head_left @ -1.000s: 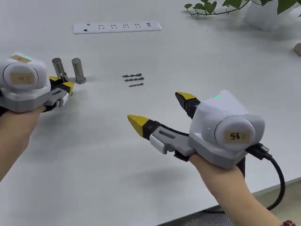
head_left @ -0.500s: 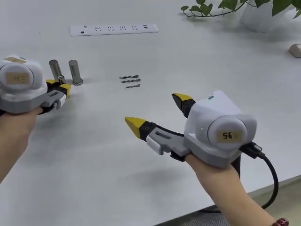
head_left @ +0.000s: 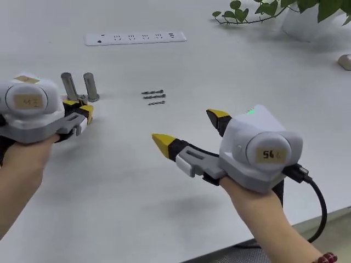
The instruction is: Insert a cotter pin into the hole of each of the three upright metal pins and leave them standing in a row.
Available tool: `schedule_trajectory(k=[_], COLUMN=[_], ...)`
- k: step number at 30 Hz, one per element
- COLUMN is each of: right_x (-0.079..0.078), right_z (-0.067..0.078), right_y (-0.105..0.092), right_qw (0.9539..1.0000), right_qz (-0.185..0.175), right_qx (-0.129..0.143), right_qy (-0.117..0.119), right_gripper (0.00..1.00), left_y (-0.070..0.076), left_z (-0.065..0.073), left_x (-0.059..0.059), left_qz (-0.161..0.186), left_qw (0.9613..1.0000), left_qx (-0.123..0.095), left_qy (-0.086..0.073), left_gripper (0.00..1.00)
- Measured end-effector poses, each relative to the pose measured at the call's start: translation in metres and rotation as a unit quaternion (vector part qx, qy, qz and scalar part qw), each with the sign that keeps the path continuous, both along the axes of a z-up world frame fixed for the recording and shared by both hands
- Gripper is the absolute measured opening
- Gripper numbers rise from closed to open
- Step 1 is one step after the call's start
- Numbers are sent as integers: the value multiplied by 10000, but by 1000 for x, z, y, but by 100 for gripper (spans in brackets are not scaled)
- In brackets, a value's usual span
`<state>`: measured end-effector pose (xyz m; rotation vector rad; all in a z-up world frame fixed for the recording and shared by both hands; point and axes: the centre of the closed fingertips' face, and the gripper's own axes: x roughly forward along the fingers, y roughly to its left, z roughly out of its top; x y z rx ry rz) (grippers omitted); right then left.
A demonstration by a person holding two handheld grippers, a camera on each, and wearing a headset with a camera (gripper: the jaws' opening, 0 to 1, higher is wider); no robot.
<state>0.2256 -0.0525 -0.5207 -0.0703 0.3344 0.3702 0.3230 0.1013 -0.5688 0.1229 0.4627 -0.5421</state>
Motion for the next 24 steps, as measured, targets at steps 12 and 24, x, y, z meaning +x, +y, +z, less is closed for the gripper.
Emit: schedule_trajectory(k=[12,24], right_x=[-1,0], right_z=[-1,-3], right_y=[3,6], right_qw=[10000,9999], right_qz=[53,99], right_qx=[12,74], right_qy=[35,93], right_gripper=[66,65], left_y=[-13,-16], left_z=[-8,-9], left_x=[-22,-29], left_qz=[-40,-168], left_qw=[9999,9997], left_qx=[-1,151], left_qy=[113,-45], left_gripper=[6,6])
